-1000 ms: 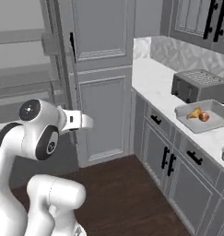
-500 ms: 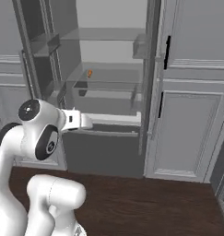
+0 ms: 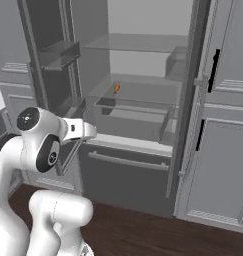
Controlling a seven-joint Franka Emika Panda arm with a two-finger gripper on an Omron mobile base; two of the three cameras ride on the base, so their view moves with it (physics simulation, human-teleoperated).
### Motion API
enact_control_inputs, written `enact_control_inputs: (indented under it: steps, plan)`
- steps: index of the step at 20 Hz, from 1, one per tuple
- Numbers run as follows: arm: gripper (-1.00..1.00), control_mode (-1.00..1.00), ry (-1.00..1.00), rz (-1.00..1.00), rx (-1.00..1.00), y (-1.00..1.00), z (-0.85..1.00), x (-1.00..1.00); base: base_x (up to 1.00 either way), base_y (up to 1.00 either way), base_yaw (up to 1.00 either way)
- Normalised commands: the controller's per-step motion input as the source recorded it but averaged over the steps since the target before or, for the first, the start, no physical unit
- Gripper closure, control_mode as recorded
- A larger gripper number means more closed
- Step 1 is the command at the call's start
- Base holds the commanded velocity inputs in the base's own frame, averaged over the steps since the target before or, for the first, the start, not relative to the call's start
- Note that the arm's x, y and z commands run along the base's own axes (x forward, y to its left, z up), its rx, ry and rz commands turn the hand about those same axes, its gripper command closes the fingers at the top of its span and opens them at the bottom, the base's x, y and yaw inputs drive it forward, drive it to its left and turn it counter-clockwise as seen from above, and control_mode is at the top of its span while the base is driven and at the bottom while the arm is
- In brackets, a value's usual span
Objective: Place one onion and one chicken drumstick in each tupperware on the nearby counter, to pack two identical lunches.
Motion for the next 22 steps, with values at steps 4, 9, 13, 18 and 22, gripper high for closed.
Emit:
enact_control_inputs:
  steps: [4, 9, 13, 18, 22]
  plan:
    - [-1.0, 1.0, 0.0, 0.0, 0.0, 0.0, 0.0, 0.0, 0.95, -0.13, 0.09]
    - [-1.0, 1.0, 0.0, 0.0, 0.0, 0.0, 0.0, 0.0, 0.94, -0.24, 0.05]
    - [-1.0, 1.0, 0.0, 0.0, 0.0, 0.0, 0.0, 0.0, 0.65, -0.24, 0.03]
    - [-1.0, -1.0, 0.0, 0.0, 0.0, 0.0, -0.05, 0.22, 0.27, 0.0, 0.0]
    - [-1.0, -1.0, 0.0, 0.01, 0.0, 0.0, -0.12, 0.83, 0.0, 0.0, 0.0]
